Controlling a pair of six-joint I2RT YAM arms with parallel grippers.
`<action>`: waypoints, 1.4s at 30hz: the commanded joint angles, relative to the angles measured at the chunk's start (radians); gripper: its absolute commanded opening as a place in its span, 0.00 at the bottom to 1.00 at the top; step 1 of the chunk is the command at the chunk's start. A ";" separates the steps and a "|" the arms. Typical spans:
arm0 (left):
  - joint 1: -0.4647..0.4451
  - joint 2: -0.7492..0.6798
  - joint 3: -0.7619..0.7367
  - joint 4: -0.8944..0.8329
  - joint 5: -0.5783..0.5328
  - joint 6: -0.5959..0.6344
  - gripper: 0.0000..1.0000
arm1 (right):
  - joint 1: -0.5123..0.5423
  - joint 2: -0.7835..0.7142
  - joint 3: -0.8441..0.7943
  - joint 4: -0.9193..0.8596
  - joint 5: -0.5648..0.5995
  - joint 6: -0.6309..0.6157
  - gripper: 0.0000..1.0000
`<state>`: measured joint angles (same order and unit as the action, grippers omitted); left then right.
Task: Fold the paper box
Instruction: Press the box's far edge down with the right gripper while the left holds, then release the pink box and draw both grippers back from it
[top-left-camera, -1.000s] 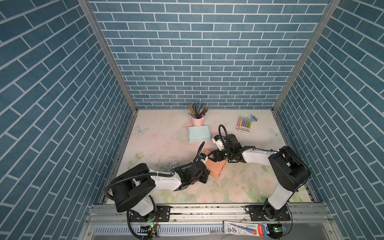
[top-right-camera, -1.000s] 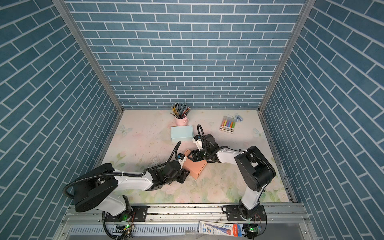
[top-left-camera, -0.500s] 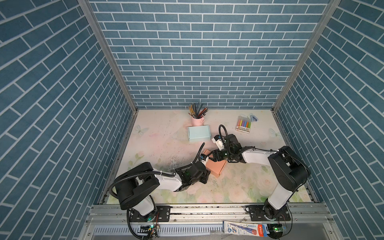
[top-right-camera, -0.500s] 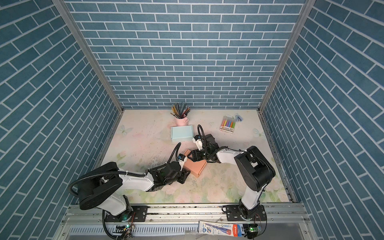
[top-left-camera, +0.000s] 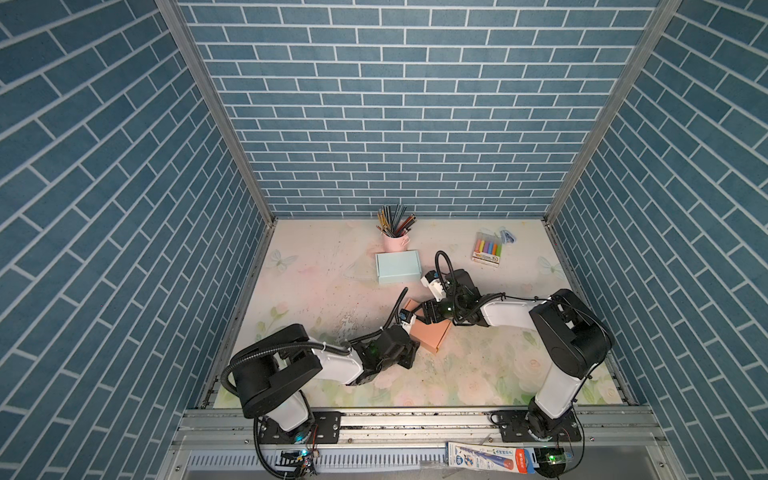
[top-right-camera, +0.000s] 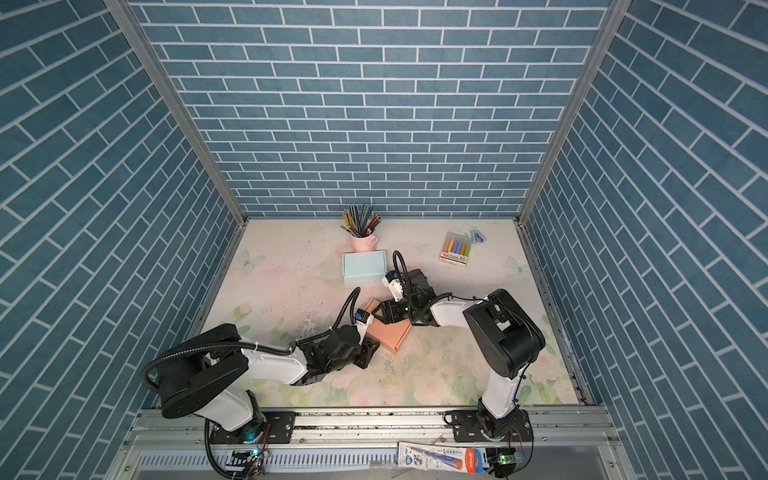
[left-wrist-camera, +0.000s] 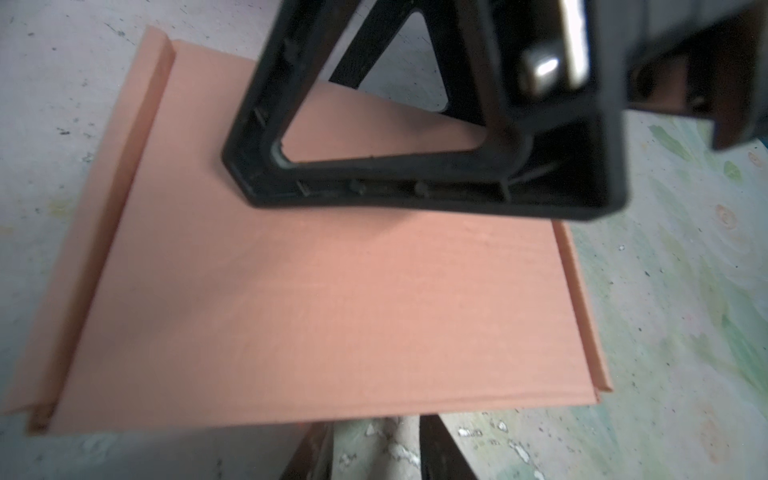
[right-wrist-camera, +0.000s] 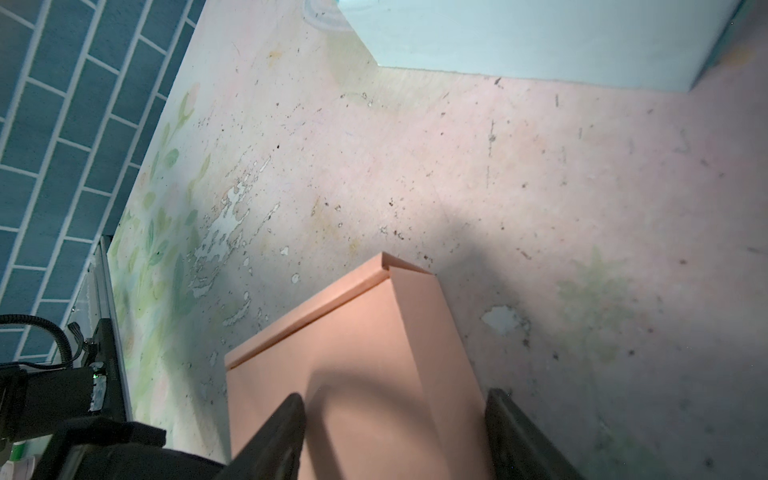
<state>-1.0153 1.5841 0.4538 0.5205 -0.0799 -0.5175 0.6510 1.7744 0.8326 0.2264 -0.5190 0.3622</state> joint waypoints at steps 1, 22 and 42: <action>0.003 0.013 0.012 0.059 -0.059 0.008 0.37 | 0.047 0.017 -0.012 -0.066 -0.084 0.063 0.69; 0.004 -0.286 -0.069 -0.154 0.078 0.009 0.41 | 0.041 -0.134 0.126 -0.300 0.189 -0.016 0.83; 0.481 -0.210 0.103 -0.237 0.329 0.095 0.26 | 0.097 -0.595 -0.214 -0.462 0.310 0.107 0.32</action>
<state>-0.5465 1.3380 0.5392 0.2920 0.2283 -0.4522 0.7353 1.2106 0.6437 -0.2092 -0.2306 0.4179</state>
